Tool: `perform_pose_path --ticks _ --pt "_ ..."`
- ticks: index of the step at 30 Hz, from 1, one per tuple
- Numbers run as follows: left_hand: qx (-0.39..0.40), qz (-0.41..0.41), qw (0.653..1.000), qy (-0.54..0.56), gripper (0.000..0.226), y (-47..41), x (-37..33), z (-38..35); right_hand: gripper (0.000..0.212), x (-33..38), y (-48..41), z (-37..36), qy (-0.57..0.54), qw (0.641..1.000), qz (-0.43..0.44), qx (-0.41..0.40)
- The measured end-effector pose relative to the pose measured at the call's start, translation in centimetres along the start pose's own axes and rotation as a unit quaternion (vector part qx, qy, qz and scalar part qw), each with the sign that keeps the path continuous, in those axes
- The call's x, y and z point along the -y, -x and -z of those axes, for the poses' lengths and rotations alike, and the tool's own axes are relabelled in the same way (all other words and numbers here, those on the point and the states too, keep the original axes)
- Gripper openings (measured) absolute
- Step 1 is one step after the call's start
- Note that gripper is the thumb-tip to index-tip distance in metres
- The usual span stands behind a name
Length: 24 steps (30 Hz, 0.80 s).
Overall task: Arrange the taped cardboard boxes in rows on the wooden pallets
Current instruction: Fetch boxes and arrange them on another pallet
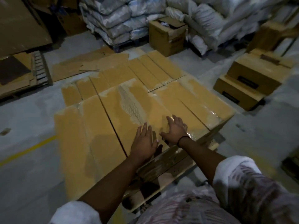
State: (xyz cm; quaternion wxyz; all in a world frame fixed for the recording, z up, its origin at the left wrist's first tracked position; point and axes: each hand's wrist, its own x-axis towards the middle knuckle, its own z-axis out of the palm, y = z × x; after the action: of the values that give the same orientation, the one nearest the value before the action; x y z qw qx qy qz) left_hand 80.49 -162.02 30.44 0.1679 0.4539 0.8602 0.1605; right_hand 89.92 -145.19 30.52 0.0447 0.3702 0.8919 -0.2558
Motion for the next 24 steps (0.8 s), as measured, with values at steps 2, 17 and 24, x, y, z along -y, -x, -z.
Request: perform_pose_path --ticks 2,17,24 --pt "0.004 -0.009 1.0 0.0 0.075 -2.4 -2.3 -0.3 0.091 -1.8 -0.4 2.0 0.004 1.0 0.005 -0.001" --pt "0.074 -0.162 0.984 -0.005 0.075 -19.0 -33.2 -8.5 0.082 -32.5 1.7 21.0 -0.026 0.98 -0.162 -0.115" --pt "0.119 -0.207 0.971 0.008 0.076 -23.2 -44.7 -14.4 0.079 -44.2 4.3 26.3 -0.035 0.963 -0.232 -0.133"
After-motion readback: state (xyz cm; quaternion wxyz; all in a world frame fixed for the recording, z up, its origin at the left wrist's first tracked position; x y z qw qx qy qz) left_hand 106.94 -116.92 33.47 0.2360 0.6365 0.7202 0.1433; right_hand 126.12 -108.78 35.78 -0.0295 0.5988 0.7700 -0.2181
